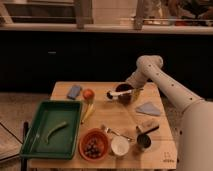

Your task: Place brush in table surface

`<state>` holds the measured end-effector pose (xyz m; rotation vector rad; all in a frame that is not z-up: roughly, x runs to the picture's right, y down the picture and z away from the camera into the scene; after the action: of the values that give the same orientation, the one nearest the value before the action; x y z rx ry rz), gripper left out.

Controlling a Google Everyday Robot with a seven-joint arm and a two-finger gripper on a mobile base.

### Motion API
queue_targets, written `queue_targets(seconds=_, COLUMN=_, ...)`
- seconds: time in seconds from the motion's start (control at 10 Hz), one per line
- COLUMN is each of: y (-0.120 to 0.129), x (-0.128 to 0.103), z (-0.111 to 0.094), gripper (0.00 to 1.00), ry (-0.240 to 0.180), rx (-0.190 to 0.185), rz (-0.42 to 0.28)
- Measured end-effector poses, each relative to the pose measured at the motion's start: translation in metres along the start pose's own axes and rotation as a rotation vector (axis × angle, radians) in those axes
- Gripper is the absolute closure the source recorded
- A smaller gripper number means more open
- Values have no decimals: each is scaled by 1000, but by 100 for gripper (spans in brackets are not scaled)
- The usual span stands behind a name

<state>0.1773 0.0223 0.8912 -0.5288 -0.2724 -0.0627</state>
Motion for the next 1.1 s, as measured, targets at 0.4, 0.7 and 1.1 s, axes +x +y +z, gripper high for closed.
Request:
queue_targets(seconds=0.4, y=-6, x=-5, z=-8, gripper=20, ry=-9, rx=73, rz=-23)
queue_targets(seconds=0.7, y=-9, x=-9, z=-14, gripper=20, ry=-28, rx=139, rz=-44)
queue_targets(seconds=1.1, y=-12, x=-13, z=-18, gripper=20, ry=-57, rx=199, rz=-65)
